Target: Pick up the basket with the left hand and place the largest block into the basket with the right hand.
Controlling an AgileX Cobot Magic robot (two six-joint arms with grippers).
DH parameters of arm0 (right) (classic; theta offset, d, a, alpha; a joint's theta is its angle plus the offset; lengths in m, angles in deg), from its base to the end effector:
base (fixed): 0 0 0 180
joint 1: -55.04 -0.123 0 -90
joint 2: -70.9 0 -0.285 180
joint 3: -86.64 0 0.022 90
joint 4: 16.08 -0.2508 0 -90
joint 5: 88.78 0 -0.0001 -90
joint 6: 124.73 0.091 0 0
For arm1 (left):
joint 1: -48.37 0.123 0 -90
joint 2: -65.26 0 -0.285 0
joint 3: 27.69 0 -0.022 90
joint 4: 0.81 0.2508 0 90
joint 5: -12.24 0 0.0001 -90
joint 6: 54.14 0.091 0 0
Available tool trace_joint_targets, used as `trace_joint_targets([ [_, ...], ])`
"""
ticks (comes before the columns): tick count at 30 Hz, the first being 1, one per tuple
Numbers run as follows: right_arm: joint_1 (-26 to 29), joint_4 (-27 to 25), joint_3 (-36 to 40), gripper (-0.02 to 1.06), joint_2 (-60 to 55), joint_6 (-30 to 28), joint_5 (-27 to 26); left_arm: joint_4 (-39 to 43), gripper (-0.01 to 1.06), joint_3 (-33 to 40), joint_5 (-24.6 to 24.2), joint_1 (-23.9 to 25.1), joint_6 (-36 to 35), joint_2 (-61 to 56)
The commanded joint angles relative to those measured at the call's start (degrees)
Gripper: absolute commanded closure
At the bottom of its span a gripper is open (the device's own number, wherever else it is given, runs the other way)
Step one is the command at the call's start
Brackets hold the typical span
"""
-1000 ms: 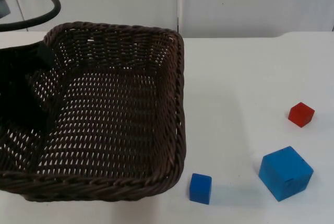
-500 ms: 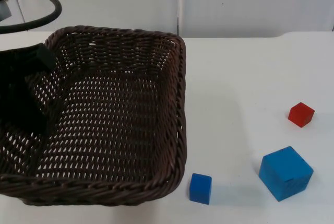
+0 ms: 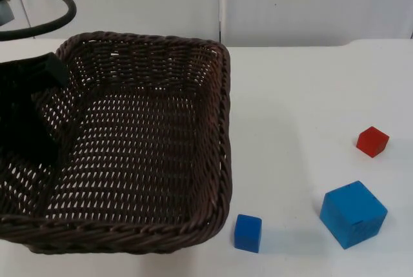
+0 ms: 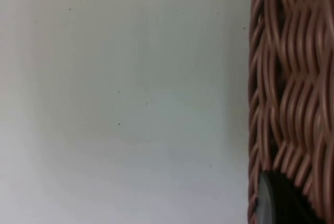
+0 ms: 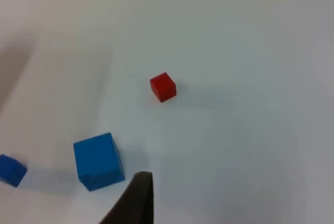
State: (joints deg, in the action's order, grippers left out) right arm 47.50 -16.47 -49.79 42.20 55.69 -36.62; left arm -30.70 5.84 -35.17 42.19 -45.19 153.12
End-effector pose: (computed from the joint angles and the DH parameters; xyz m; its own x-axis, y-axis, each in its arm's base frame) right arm 0.0566 0.0080 0.3057 -0.5620 -0.0628 -0.8247 -0.1292 0.9915 0.0125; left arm 0.2322 -0.0588 0.2143 -0.9788 -0.0934 -0.1821 -0.0126 0.9156 -0.4020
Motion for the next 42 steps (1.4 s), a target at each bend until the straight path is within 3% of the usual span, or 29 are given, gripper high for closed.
trace_joint_targets([
  [1,0.45,0.02,-1.63,0.00,-5.04,-0.01,-3.85,-2.14,1.05,0.03,0.00,0.04,-0.29,-0.62],
  [10,0.45,-0.11,-6.90,0.00,-21.18,-0.01,-6.84,-2.13,1.05,0.03,-0.23,0.04,-0.29,-0.62],
  [22,0.19,-2.08,-7.41,0.00,-32.81,-0.01,-9.13,-2.13,1.05,0.03,-0.23,0.04,-0.29,-0.62],
  [30,-0.17,-11.85,-7.41,0.00,-37.34,-7.86,-9.62,-2.01,1.05,0.03,-0.25,0.04,-0.29,-0.62],
  [34,-3.87,-11.75,-7.41,0.00,-39.14,-8.15,-11.12,-1.90,1.05,0.03,-0.25,0.04,-0.29,-0.62],
  [42,-16.29,-11.48,-7.41,0.00,-42.12,-8.15,-19.52,-1.69,1.05,0.03,-0.25,0.04,-0.29,-0.62],
])
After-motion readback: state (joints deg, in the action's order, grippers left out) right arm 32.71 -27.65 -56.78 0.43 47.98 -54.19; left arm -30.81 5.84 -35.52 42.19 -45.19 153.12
